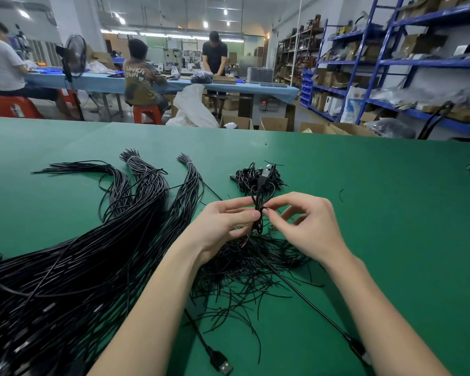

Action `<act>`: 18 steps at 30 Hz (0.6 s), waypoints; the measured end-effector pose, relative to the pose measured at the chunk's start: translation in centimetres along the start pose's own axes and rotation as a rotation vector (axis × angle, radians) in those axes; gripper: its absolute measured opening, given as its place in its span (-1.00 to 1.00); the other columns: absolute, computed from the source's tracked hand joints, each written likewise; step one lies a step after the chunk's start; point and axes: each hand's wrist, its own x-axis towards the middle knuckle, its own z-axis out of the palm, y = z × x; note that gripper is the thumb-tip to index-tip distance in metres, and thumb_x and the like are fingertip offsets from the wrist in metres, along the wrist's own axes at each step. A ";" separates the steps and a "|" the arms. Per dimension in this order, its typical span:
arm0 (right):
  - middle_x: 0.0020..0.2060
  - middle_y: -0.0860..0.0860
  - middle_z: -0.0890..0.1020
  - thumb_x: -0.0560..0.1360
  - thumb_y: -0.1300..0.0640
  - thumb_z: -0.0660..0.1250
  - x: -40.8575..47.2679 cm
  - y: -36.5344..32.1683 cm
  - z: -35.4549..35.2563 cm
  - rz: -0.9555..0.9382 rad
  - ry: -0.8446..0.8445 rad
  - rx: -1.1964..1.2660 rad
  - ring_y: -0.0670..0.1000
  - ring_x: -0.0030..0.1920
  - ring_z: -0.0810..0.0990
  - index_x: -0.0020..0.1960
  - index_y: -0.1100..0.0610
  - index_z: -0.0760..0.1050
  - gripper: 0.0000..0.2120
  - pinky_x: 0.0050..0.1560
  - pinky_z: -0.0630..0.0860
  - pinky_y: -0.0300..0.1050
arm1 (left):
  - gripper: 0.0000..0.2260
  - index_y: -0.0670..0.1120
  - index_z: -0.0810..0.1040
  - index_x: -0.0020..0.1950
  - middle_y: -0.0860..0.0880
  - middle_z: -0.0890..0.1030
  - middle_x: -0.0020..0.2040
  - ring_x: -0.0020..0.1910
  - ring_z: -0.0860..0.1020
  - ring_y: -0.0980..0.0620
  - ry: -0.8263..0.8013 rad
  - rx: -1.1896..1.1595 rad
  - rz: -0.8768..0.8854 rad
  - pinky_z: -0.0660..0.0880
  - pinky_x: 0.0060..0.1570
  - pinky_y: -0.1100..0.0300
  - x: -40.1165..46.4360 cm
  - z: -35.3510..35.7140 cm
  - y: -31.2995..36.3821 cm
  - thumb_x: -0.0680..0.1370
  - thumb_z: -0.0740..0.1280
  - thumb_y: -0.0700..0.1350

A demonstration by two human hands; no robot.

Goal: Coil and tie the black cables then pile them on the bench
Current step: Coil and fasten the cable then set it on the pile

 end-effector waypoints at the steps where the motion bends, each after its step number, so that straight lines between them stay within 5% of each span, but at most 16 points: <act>1: -0.18 -0.27 0.70 0.46 0.14 0.54 0.0 0.1 0.1 -0.023 0.005 -0.023 -0.11 -0.29 0.67 -0.09 -0.07 0.71 -0.89 -0.31 0.44 -0.43 | -0.69 -0.13 0.65 0.17 -0.04 0.68 -0.14 -0.25 0.61 0.13 0.011 -0.020 -0.004 0.55 -0.11 0.30 0.1 0.1 0.0 0.44 0.50 -0.29; 3: -0.17 -0.25 0.69 0.47 0.10 0.50 0.0 0.2 0.2 -0.076 0.002 -0.068 -0.12 -0.27 0.67 -0.07 -0.06 0.70 -0.92 -0.32 0.50 -0.36 | -0.73 -0.15 0.63 0.15 -0.02 0.59 -0.26 -0.37 0.49 0.12 0.044 -0.027 -0.017 0.53 -0.14 0.29 0.2 0.2 -0.2 0.47 0.49 -0.31; 12: -0.16 -0.19 0.68 0.48 0.23 0.51 0.2 0.5 0.4 -0.120 -0.031 -0.041 -0.15 -0.17 0.68 -0.05 0.03 0.65 -0.87 -0.30 0.58 -0.29 | -0.75 -0.10 0.72 -0.11 -0.14 0.46 -0.05 -0.22 0.41 0.00 0.064 -0.116 -0.065 0.50 -0.10 0.25 -0.2 0.7 0.3 0.24 0.57 -0.22; 18: -0.13 -0.18 0.70 0.50 0.27 0.49 0.7 0.1 0.3 -0.055 -0.017 0.136 -0.08 -0.14 0.71 -0.05 0.01 0.67 -0.84 -0.27 0.57 -0.34 | -0.94 -0.05 0.72 -0.18 -0.04 0.69 -0.17 -0.23 0.65 0.08 -0.031 -0.210 -0.128 0.61 -0.19 0.24 -0.6 0.4 1.0 0.37 0.50 -0.15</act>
